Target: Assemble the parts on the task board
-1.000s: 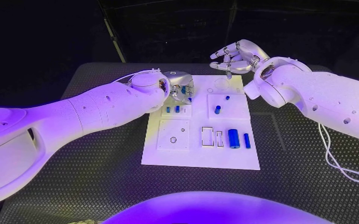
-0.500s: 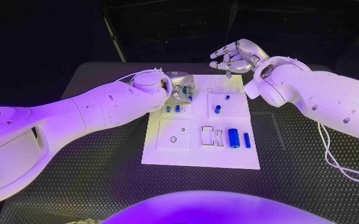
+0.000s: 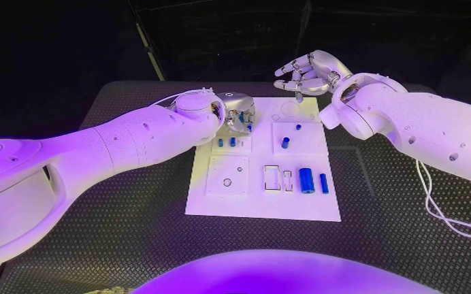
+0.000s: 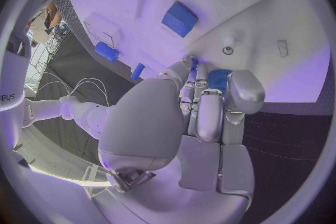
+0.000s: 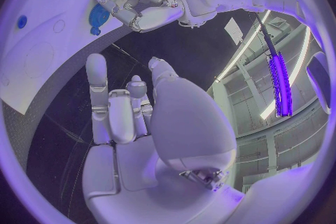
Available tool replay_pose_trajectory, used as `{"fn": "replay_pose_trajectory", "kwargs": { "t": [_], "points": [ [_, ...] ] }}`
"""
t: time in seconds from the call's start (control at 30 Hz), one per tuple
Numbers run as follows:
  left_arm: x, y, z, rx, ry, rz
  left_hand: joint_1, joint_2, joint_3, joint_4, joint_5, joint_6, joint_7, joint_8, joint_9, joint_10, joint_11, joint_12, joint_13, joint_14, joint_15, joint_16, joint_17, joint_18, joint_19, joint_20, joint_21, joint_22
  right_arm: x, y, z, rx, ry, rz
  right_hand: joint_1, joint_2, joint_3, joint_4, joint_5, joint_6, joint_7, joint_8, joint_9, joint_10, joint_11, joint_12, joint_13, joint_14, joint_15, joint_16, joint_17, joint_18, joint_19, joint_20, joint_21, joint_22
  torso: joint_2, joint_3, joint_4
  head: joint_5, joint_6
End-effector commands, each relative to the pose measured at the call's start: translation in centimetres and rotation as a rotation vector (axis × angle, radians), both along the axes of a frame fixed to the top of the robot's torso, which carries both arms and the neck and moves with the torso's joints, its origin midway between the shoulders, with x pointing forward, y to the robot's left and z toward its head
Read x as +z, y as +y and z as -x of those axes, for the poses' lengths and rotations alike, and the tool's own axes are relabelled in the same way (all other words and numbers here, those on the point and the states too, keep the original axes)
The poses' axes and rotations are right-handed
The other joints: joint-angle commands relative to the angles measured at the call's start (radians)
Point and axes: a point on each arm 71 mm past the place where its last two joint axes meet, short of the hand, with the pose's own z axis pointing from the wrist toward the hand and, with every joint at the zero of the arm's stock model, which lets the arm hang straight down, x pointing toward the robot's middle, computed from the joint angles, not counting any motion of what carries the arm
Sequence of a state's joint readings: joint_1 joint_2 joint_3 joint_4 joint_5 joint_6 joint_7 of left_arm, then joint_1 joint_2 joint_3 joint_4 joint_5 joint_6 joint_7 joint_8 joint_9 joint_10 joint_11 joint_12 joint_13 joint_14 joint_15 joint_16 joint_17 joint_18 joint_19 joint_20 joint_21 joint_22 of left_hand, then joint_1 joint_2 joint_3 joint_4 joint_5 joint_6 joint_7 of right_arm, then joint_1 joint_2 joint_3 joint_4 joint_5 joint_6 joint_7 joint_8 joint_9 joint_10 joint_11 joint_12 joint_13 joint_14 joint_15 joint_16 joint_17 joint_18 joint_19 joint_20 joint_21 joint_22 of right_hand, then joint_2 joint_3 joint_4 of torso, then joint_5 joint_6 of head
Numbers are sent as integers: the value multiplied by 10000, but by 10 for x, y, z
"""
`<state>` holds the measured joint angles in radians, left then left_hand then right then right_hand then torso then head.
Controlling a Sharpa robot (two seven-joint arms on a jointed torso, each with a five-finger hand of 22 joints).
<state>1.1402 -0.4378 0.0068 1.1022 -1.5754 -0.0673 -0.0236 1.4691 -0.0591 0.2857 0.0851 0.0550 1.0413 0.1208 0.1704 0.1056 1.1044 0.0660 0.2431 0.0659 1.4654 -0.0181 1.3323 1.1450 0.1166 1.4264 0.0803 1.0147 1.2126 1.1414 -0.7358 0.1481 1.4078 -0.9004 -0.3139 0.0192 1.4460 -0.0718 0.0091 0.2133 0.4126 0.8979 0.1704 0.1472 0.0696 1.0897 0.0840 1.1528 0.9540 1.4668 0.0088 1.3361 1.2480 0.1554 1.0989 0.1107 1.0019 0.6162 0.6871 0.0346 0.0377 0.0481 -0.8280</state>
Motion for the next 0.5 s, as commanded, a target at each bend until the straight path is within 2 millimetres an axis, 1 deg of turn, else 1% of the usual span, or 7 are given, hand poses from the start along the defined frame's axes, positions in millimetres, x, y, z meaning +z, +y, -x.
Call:
{"fn": "replay_pose_trajectory", "kwargs": {
  "t": [0.03,0.2,0.43,0.5],
  "points": [
    [-1,0,1,-103,-83,42,-51,-123,193,-46,12,106,16,-93,-14,139,13,-182,-2,292,15,66,-27,-125,12,47,91,70,2,2,0,128,-77,-17,8,106,58,22,64,23,-12,38,2,-24,-22,53,9,180,-56,-1,9,162,-9,-5,-52,6,-10,-5,9,-6,13],
    [4,5,1,-12,-582,533,-156,-289,656,-124,14,174,48,-292,-47,306,43,-604,7,246,45,-44,-358,-170,73,74,379,314,2,1,0,121,-80,-16,13,109,64,21,90,28,-14,43,3,-19,-23,59,11,182,-58,1,13,161,-4,-6,-50,11,-15,-9,16,-7,43],
    [13,15,4,168,-840,1165,-219,-351,847,-160,12,239,71,-356,-50,403,48,-755,14,243,50,-38,-408,-173,80,73,439,379,1,1,-1,103,-84,-10,13,109,64,21,90,28,-14,43,3,-19,-23,59,11,182,-58,1,13,161,-4,-6,-50,11,-7,-11,32,1,81],
    [17,17,5,210,-878,1337,-247,-377,918,-175,11,273,80,-376,-49,447,52,-809,18,242,52,-34,-428,-174,79,76,452,398,1,0,-1,98,-84,-8,13,109,64,21,90,28,-14,43,3,-19,-23,59,11,182,-58,1,13,161,-4,-6,-50,11,-7,-12,26,18,95]
  ]
}}
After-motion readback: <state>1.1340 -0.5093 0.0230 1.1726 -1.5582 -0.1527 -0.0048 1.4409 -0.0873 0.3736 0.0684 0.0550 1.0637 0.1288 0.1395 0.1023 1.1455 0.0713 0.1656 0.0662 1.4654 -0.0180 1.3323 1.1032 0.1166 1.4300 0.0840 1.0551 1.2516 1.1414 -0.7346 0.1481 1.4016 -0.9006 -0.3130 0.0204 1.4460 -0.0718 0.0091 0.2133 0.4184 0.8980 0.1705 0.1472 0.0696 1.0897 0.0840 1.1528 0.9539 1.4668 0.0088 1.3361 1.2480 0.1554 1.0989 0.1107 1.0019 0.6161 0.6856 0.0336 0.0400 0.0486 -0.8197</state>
